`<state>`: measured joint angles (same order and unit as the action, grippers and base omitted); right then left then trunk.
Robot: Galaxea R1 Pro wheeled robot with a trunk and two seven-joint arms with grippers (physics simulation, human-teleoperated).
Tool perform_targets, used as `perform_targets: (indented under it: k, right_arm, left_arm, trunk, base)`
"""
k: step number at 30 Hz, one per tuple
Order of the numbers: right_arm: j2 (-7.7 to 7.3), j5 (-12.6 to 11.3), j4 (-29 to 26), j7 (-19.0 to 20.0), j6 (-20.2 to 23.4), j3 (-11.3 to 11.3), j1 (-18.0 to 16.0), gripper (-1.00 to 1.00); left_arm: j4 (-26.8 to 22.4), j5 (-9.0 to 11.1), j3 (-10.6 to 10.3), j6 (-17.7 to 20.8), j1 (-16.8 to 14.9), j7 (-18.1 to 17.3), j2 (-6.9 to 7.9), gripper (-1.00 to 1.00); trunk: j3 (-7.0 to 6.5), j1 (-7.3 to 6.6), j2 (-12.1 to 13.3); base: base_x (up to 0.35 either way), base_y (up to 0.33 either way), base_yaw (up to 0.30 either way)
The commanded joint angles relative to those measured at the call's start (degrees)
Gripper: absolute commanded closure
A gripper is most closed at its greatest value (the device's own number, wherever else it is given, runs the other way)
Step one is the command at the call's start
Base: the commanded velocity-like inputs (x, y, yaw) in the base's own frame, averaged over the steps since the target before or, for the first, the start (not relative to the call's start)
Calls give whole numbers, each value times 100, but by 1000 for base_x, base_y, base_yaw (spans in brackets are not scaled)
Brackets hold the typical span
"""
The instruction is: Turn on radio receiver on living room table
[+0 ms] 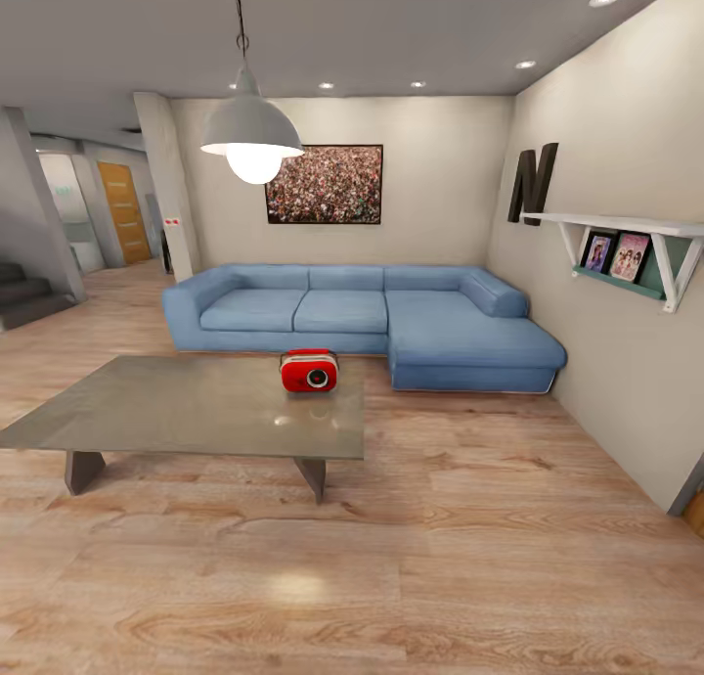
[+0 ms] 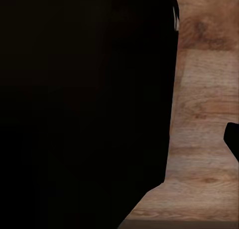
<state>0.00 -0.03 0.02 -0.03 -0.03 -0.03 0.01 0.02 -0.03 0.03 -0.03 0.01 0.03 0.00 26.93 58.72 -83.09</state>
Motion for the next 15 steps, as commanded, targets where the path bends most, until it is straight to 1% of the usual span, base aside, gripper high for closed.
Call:
perform_targets:
  k: [1,3,5,6,9,13,15]
  right_arm:
    - [-33,-30,32,-29,-30,-31,33,-100]
    - [-87,-96,97,-5,-94,-97,99,-100]
    - [-86,-161,162,2,-159,-163,165,-100]
    - [-84,-188,195,4,-191,-159,198,-100]
    - [-73,-194,148,11,-231,-103,296,-100]
    - [-71,-207,21,-6,-226,-81,426,-100]
    - [-70,-210,-43,-14,-228,-79,490,-100]
  left_arm:
    - [32,-30,30,-30,33,30,33,-100]
    - [96,-93,95,-94,99,95,97,-100]
    - [161,-137,161,-158,154,159,162,-100]
    - [131,-136,193,-190,149,191,177,-100]
    - [33,-98,144,-267,133,199,79,-100]
    - [-97,-87,124,-284,131,192,-49,-100]
    - [-161,-90,122,-285,131,191,-71,-100]
  trunk:
    - [0,1,1]
    - [0,1,1]
    - [0,1,1]
    - [0,1,1]
    - [0,1,1]
    - [0,1,1]
    - [0,1,1]
  base:
    - [0,0,0]
    - [0,0,0]
    - [0,0,0]
    - [0,0,0]
    - [0,0,0]
    - [0,0,0]
    - [0,0,0]
